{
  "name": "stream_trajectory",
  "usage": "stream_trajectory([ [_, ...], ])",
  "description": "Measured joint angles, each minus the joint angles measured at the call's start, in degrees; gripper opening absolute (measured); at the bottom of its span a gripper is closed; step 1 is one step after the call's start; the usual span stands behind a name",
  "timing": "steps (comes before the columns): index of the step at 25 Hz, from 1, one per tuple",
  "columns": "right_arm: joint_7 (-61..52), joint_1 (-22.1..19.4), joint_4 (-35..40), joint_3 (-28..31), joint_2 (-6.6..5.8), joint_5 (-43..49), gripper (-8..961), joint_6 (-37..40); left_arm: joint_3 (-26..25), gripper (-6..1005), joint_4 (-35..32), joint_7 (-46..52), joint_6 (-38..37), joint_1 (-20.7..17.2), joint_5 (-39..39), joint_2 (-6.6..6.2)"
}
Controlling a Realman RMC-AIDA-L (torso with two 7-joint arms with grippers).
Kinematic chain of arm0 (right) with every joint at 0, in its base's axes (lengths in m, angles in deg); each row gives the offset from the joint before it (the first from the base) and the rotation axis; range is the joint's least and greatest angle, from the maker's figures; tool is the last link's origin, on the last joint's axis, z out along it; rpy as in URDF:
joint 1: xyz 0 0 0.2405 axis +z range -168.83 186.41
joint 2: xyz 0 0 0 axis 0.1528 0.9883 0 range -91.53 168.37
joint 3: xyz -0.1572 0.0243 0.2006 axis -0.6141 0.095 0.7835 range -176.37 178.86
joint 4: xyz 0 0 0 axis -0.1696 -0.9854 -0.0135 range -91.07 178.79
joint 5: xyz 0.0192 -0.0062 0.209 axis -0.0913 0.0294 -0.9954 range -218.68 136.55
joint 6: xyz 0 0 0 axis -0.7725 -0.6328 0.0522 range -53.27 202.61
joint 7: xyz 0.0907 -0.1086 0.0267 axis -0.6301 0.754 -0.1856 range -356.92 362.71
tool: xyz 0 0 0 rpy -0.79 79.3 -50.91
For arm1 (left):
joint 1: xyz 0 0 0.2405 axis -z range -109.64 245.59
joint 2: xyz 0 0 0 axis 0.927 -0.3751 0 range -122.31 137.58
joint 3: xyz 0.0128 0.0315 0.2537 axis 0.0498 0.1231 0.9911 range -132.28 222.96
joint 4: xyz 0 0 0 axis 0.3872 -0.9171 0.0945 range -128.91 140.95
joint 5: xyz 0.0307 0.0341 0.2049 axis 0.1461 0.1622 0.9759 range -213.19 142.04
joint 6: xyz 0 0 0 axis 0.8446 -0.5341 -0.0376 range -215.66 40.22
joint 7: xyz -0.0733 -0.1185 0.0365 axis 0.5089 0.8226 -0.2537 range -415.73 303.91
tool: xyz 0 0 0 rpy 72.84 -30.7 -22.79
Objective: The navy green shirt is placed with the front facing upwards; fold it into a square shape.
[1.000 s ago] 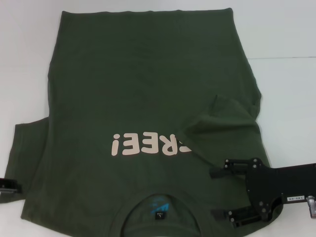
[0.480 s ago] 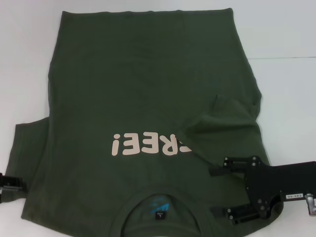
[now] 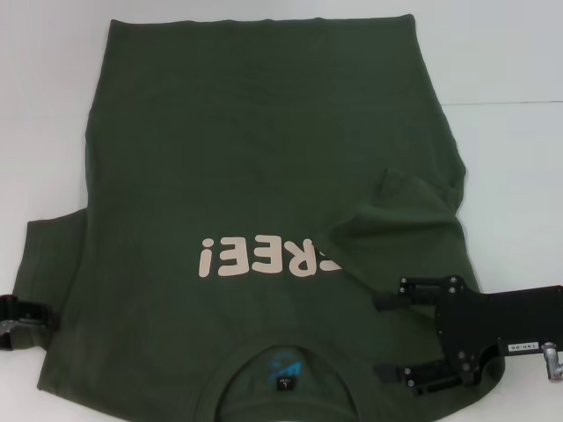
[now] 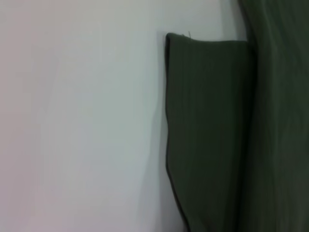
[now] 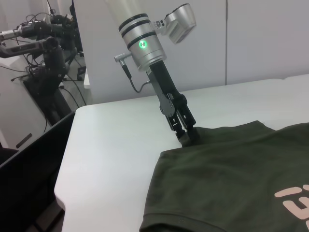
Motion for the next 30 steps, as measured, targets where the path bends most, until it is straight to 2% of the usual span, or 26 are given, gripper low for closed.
stream_trajectory([
  [3, 0.00, 0.07, -0.06, -0.17, 0.00, 0.00, 899, -0.22, 0.07, 776, 0.71, 0.00, 0.46, 0.43, -0.04, -0.16],
  [13, 0.00, 0.07, -0.18, -0.53, 0.00, 0.00, 894, -0.56, 0.17, 679, 1.53, 0.38, 1.64, 1.38, -0.08, -0.39],
  [22, -0.25, 0.09, -0.17, -0.53, -0.09, -0.01, 890, -0.56, 3.09, 592, 1.50, 0.20, 1.96, 1.41, 0.32, -0.14],
  [28, -0.33, 0.20, -0.17, -0.54, -0.04, 0.00, 881, -0.55, 3.17, 383, 1.33, 0.16, 2.24, 1.43, 0.36, -0.12],
  [30, -0.40, 0.22, -0.17, -0.58, -0.02, -0.01, 881, -0.55, 3.15, 280, 1.22, 0.08, 2.39, 1.44, 0.36, -0.12],
])
